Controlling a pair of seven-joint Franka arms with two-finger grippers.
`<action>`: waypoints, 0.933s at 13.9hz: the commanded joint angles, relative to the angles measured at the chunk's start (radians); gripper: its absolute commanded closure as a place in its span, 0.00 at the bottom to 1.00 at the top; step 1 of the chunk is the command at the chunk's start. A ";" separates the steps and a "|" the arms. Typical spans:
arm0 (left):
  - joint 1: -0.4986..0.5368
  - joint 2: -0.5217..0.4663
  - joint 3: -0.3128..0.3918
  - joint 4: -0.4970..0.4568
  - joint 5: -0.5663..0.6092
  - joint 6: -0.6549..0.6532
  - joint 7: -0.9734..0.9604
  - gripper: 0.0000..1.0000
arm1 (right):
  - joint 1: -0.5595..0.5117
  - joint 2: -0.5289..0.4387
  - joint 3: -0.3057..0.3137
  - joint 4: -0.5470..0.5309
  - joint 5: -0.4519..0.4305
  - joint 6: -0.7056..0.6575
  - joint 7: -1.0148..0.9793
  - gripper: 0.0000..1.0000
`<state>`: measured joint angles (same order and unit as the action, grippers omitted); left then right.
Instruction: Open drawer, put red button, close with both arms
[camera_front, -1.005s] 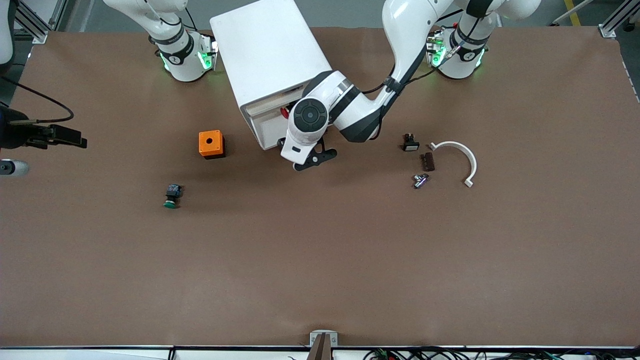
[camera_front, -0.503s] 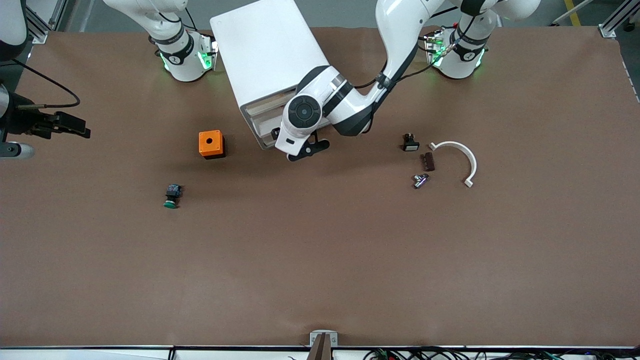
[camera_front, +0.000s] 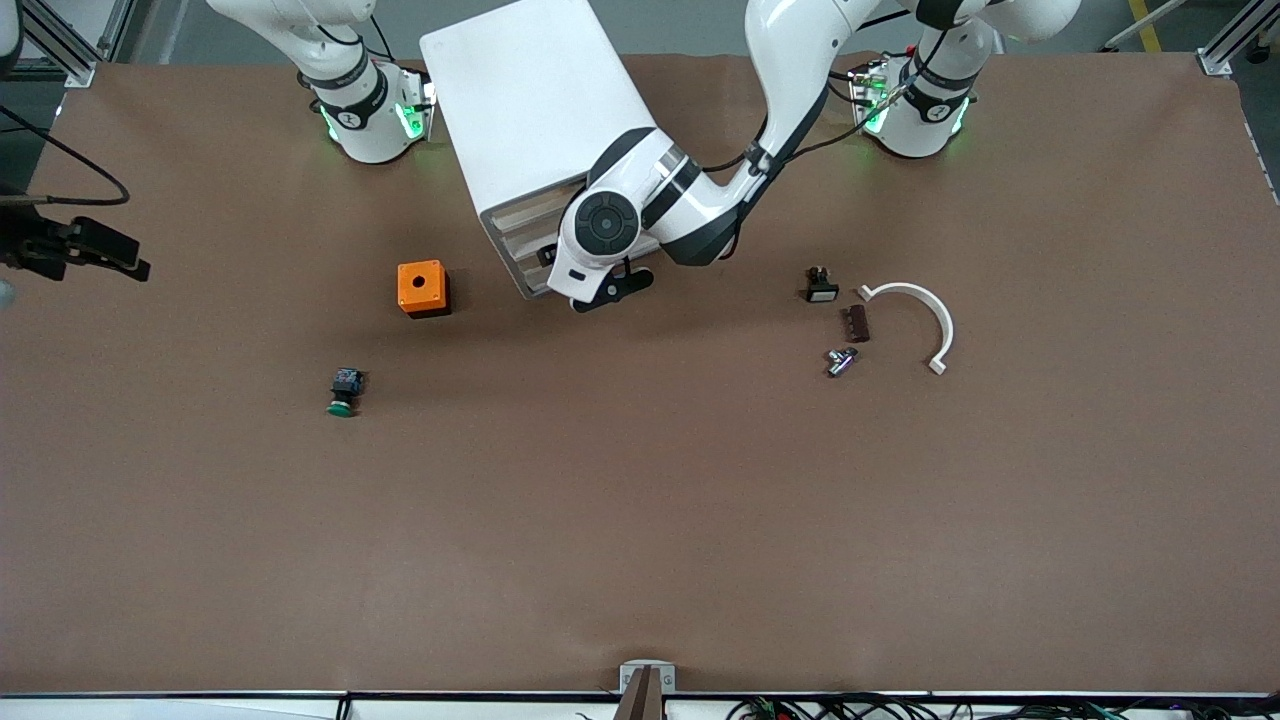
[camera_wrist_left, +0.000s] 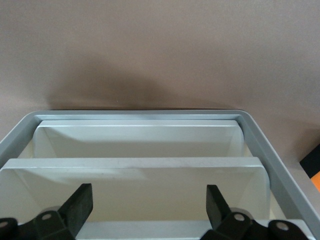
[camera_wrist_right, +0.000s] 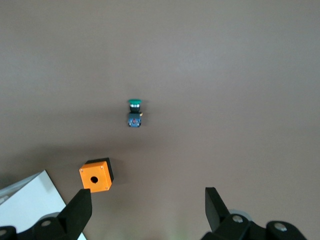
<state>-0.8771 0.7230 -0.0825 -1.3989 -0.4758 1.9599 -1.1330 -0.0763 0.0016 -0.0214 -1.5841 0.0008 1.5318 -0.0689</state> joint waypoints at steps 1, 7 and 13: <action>-0.013 -0.004 0.001 -0.005 -0.043 0.002 -0.004 0.00 | -0.016 0.003 0.009 0.079 -0.013 -0.036 0.009 0.00; -0.023 -0.004 0.001 -0.019 -0.052 0.002 -0.004 0.00 | -0.008 -0.003 0.011 0.098 -0.012 -0.059 0.000 0.00; -0.003 -0.019 0.010 -0.012 -0.047 0.002 -0.004 0.00 | -0.002 -0.043 0.017 0.090 -0.005 -0.093 0.009 0.00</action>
<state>-0.8849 0.7232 -0.0804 -1.4058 -0.5043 1.9609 -1.1330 -0.0762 -0.0145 -0.0165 -1.4962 -0.0008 1.4580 -0.0689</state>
